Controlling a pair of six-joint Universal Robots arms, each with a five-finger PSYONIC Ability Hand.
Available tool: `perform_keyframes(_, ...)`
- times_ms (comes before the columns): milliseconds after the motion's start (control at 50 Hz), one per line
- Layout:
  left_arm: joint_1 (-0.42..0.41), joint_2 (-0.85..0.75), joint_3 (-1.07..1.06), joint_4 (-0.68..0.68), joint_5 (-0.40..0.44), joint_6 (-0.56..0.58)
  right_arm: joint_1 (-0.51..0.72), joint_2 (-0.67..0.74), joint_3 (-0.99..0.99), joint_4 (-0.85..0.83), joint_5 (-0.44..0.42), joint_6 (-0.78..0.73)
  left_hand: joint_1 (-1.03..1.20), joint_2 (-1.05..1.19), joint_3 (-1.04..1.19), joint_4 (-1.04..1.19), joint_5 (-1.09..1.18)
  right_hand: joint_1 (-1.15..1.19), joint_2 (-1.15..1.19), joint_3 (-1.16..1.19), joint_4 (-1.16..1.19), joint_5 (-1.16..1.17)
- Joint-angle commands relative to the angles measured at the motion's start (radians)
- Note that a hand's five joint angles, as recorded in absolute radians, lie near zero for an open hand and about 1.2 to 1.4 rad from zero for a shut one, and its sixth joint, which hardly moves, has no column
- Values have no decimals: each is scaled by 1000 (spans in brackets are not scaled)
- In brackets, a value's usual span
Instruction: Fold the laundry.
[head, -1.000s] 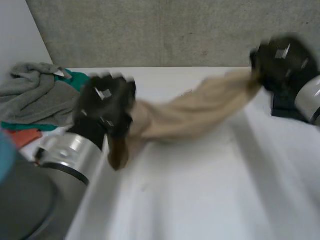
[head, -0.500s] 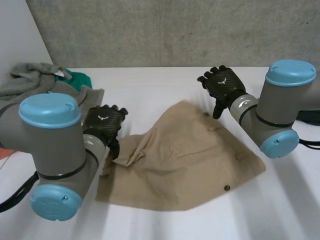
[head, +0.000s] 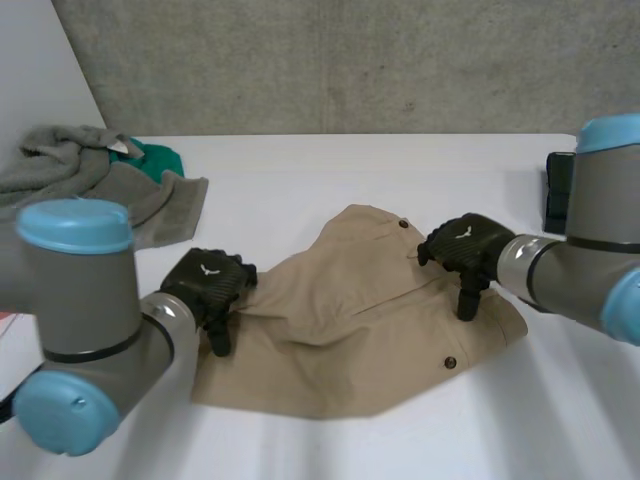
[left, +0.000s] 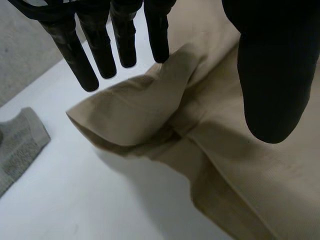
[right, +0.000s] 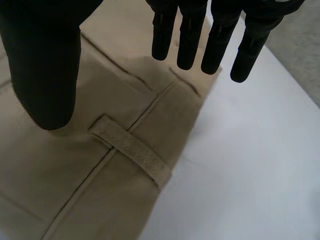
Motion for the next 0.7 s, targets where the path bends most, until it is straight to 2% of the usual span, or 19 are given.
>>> perform_keyframes(20, -9, -142, 101, 72, -34, 44, 28, 129, -90, -57, -20, -34, 319, 318, 319, 319, 318, 221, 231, 219, 214, 207)
perform_keyframes(40, -9, -156, 116, 72, -35, 49, 30, 140, -103, -57, -22, -40, 445, 444, 445, 445, 444, 376, 387, 374, 370, 363)
perform_keyframes(100, -3, -189, 185, 76, -31, 64, 36, 162, -171, -77, -24, -54, 1034, 1033, 1034, 1034, 1033, 969, 980, 967, 963, 956)
perform_keyframes(160, 2, -183, 262, 96, -36, 73, 36, 160, -237, -137, -22, -37, 1036, 1035, 1036, 1036, 1035, 971, 982, 969, 965, 958)
perform_keyframes(240, 21, -128, 460, 193, -51, 78, 33, 119, -351, -348, -5, 36, 1036, 1035, 1036, 1036, 1035, 971, 982, 969, 965, 958)
perform_keyframes(260, 28, -99, 545, 244, -65, 70, 31, 90, -382, -481, 12, 87, 1036, 1035, 1036, 1036, 1035, 971, 982, 969, 965, 958)
perform_keyframes(320, 37, -62, 659, 329, -82, 53, 31, 39, -396, -670, 44, 159, 1036, 1035, 1036, 1036, 1035, 971, 982, 969, 965, 958)
perform_keyframes(340, 42, -44, 720, 381, -90, 40, 28, 1, -383, -800, 71, 211, 1036, 1035, 1036, 1036, 1035, 971, 982, 969, 965, 958)
perform_keyframes(420, 51, -27, 814, 431, -91, 4, 16, -76, -311, -1046, 82, 320, 1036, 1035, 1036, 1036, 1035, 971, 982, 969, 965, 958)
perform_keyframes(540, 62, 2, 750, 369, -100, -5, 19, -114, -198, -991, 33, 348, 1036, 1035, 1036, 1036, 1035, 971, 982, 969, 965, 958)
perform_keyframes(700, 62, 68, 315, 366, -39, -45, 19, -105, 34, -760, -2, 265, 1036, 1035, 1036, 1036, 1035, 971, 982, 969, 965, 958)
